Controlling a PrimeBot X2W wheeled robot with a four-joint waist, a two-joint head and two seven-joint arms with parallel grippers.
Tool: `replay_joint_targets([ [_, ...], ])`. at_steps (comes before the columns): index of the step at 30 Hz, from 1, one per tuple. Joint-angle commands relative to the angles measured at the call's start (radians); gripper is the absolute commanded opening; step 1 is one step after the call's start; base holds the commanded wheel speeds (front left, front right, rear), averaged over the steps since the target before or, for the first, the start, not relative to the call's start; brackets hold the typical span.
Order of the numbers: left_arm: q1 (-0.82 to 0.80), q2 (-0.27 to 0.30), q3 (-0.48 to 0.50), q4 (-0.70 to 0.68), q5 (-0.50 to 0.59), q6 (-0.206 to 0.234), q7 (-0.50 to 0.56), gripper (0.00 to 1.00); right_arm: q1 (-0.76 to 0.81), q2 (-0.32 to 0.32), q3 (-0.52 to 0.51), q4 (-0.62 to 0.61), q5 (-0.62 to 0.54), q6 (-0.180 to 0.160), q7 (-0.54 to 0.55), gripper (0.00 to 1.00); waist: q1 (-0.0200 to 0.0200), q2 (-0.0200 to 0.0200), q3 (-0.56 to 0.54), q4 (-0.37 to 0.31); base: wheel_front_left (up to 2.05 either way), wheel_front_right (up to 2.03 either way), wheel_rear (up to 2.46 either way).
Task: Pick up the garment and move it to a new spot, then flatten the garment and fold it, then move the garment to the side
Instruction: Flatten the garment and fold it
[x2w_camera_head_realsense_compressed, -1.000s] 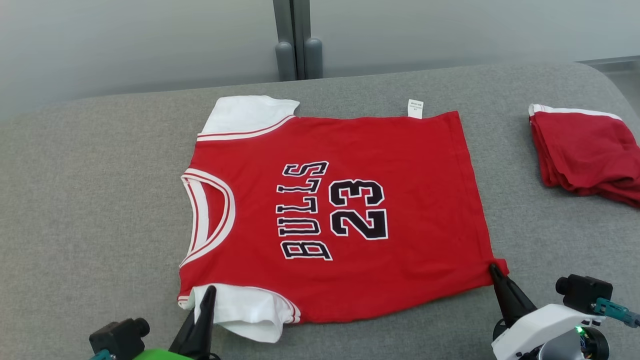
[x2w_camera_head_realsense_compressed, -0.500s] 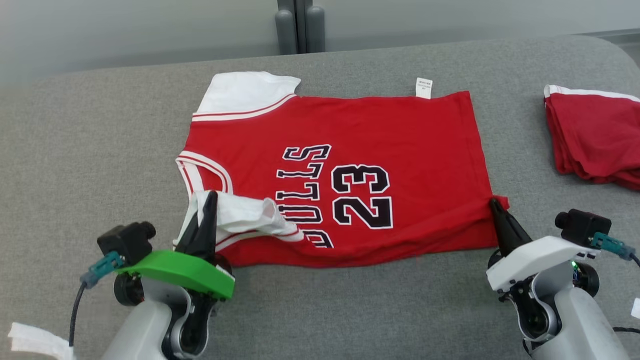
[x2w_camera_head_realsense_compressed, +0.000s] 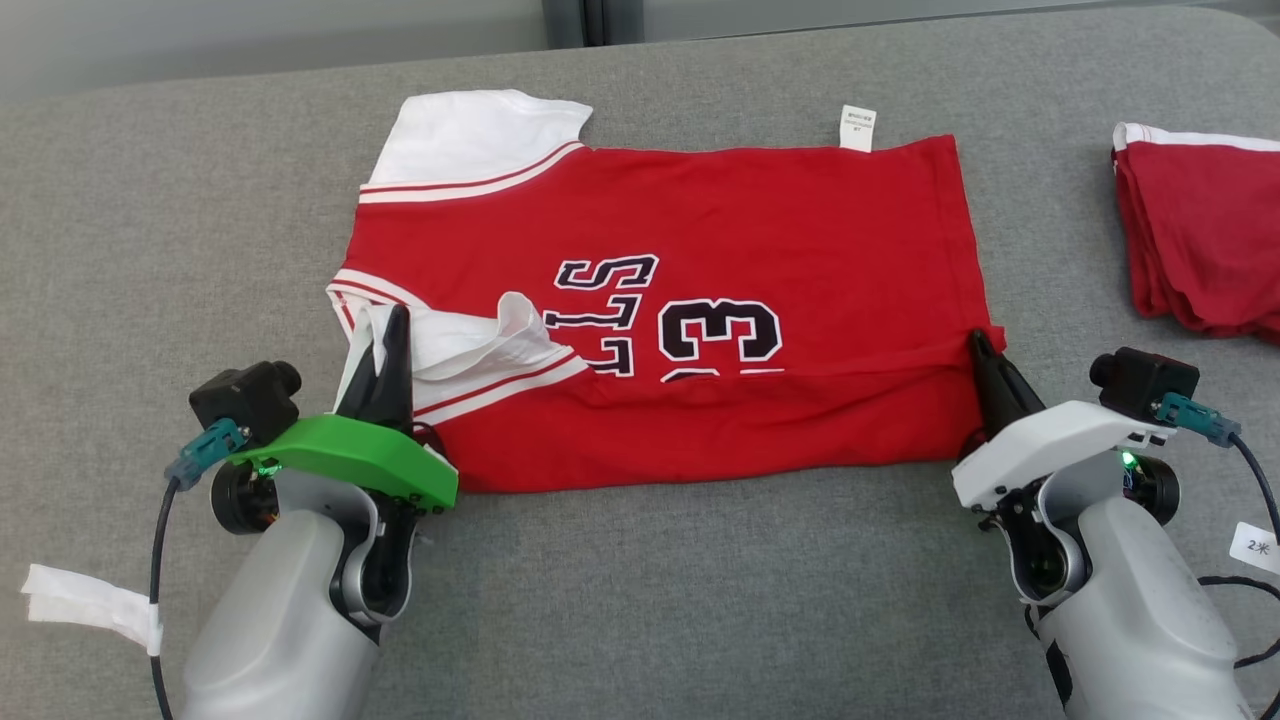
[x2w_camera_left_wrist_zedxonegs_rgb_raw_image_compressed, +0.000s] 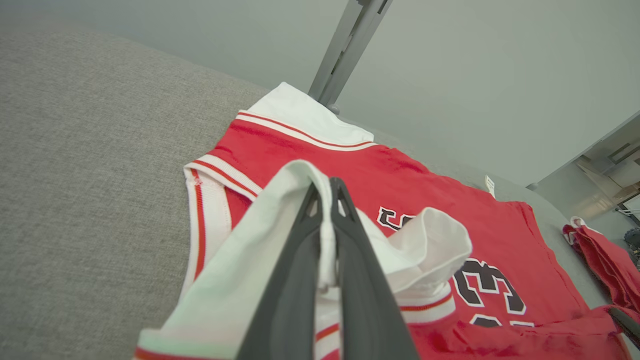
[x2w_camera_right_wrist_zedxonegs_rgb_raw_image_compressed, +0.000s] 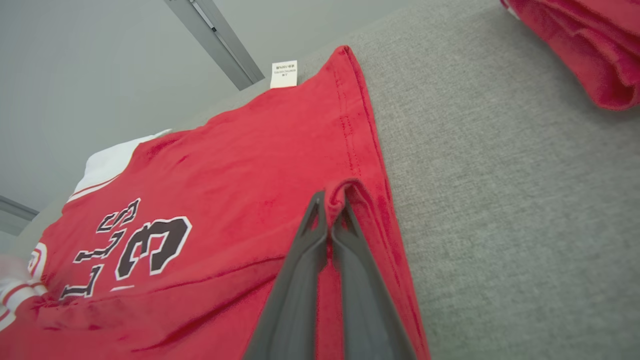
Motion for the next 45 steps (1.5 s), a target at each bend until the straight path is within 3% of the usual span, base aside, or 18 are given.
replay_joint_targets([
  [1,-0.025,-0.003,0.006,0.011,0.012,-0.006,-0.009,0.45,-0.023,-0.003,0.008,0.009,0.004,0.0,-0.022,0.45,0.0,0.0,-0.001,-0.001,0.0,0.0,0.0],
  [2,-0.028,-0.008,0.011,0.018,0.016,-0.007,-0.011,0.97,-0.03,-0.003,0.016,0.015,0.007,0.0,-0.033,1.0,0.0,0.0,-0.002,-0.001,0.0,0.0,0.0],
  [3,-0.03,-0.011,0.019,0.024,0.021,-0.01,-0.012,1.0,-0.036,-0.003,0.022,0.02,0.013,0.0,-0.05,1.0,0.0,0.0,-0.004,-0.001,0.0,0.0,0.0],
  [13,0.06,-0.028,0.099,-0.07,0.09,-0.037,-0.017,1.0,0.008,-0.004,0.008,0.011,-0.057,0.0,-0.138,1.0,0.0,0.0,-0.062,0.004,0.0,0.0,0.0],
  [20,0.222,0.015,0.109,-0.14,0.103,-0.039,-0.004,1.0,0.132,-0.003,-0.053,-0.096,-0.202,0.0,-0.147,1.0,0.0,0.0,-0.136,0.0,0.0,0.0,0.0],
  [27,0.364,0.061,0.11,-0.197,0.045,0.009,0.136,1.0,0.272,-0.003,-0.065,-0.247,-0.299,0.0,-0.079,1.0,0.0,0.0,-0.174,-0.007,0.0,0.0,0.0],
  [32,0.382,0.037,0.141,-0.205,-0.049,0.035,0.231,1.0,0.315,-0.003,-0.065,-0.331,-0.305,0.0,-0.031,1.0,0.0,0.0,-0.149,-0.019,0.0,0.0,0.0],
  [43,0.279,0.007,0.214,-0.1,-0.147,0.05,0.249,1.0,0.274,-0.003,-0.044,-0.392,-0.319,0.0,0.015,1.0,0.0,0.0,-0.051,-0.064,0.0,0.0,0.0],
  [44,0.272,0.007,0.218,-0.094,-0.149,0.047,0.243,0.88,0.27,-0.003,-0.043,-0.392,-0.32,0.0,0.016,1.0,0.0,0.0,-0.045,-0.066,0.0,0.0,0.0],
  [45,0.267,0.004,0.223,-0.09,-0.152,0.044,0.233,0.58,0.265,-0.003,-0.042,-0.392,-0.32,0.0,0.015,1.0,0.0,0.0,-0.041,-0.067,0.0,0.0,0.0],
])
